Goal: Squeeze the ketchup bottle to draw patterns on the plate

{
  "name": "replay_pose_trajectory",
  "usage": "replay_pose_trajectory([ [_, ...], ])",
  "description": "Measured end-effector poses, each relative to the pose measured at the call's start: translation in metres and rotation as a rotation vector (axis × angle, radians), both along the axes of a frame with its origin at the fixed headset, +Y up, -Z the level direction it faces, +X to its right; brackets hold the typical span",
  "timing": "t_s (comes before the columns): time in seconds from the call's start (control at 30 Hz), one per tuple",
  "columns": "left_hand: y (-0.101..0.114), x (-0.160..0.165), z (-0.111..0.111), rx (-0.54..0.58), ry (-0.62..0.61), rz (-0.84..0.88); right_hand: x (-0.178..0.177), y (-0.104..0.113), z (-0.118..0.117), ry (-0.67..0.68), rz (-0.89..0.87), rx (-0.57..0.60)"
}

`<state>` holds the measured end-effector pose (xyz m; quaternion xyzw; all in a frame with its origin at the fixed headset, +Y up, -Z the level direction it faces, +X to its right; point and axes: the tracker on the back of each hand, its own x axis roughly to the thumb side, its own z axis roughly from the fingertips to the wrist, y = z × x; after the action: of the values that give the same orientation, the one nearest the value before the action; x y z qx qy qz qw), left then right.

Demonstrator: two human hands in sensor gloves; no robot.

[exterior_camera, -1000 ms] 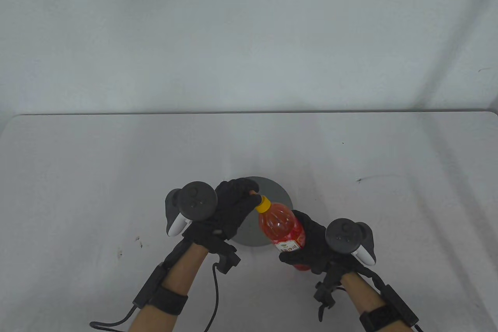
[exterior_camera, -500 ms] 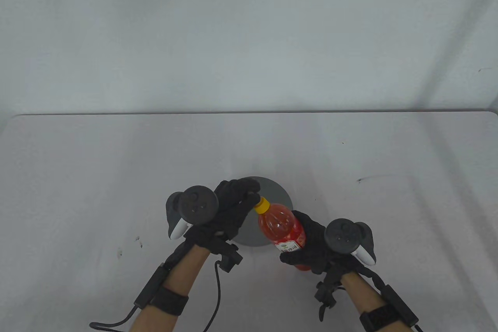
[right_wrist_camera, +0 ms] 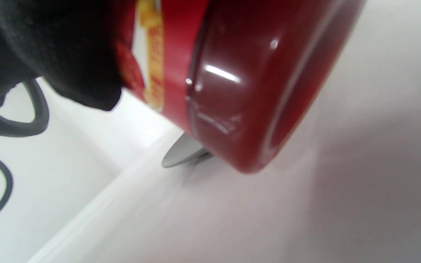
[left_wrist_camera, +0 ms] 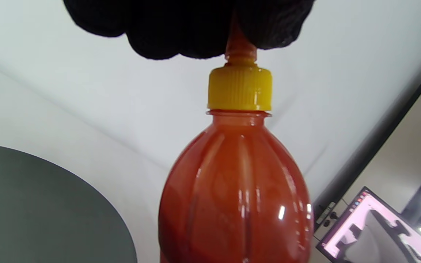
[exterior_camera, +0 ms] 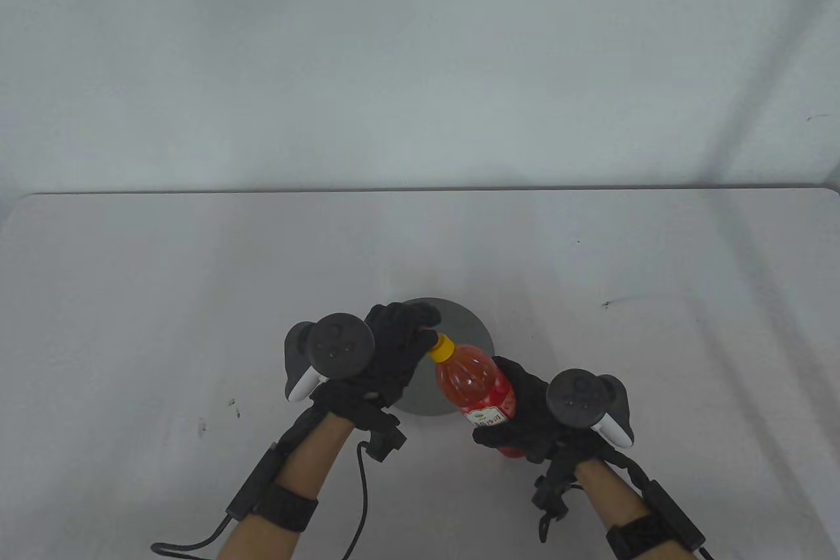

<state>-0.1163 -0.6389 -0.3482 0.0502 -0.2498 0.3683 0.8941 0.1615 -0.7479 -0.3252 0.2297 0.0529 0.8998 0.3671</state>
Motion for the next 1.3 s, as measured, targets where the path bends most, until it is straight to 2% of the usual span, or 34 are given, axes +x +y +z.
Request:
replay_pose_trajectory([
  [0.1, -0.0005, -0.0024, -0.0016, -0.045, 0.007, -0.010, -0.0002, -0.0003, 0.0001, 0.001, 0.007, -0.001],
  [0.33, 0.0008, 0.0004, -0.0024, -0.044, -0.082, -0.014, 0.0013, -0.0007, -0.0006, -0.012, -0.003, -0.010],
  [0.57, -0.0002, -0.0020, -0.0023, -0.021, 0.002, -0.011, 0.0009, -0.0014, -0.0010, -0.006, 0.009, -0.005],
  [0.67, -0.0003, -0.0036, -0.0033, -0.072, -0.026, -0.009, 0.0008, -0.0020, -0.0008, -0.009, 0.009, -0.006],
  [0.87, 0.0044, -0.0037, -0.0037, -0.054, -0.092, -0.033, 0.0007, -0.0020, -0.0007, -0.006, 0.014, -0.009],
  [1.17, 0.0028, -0.0048, -0.0033, -0.034, -0.035, -0.049, -0.0010, -0.0024, -0.0004, 0.004, 0.014, -0.005],
  [1.3, 0.0074, -0.0053, -0.0024, -0.059, -0.088, -0.083, -0.0002, -0.0026, -0.0009, 0.001, 0.013, -0.004],
])
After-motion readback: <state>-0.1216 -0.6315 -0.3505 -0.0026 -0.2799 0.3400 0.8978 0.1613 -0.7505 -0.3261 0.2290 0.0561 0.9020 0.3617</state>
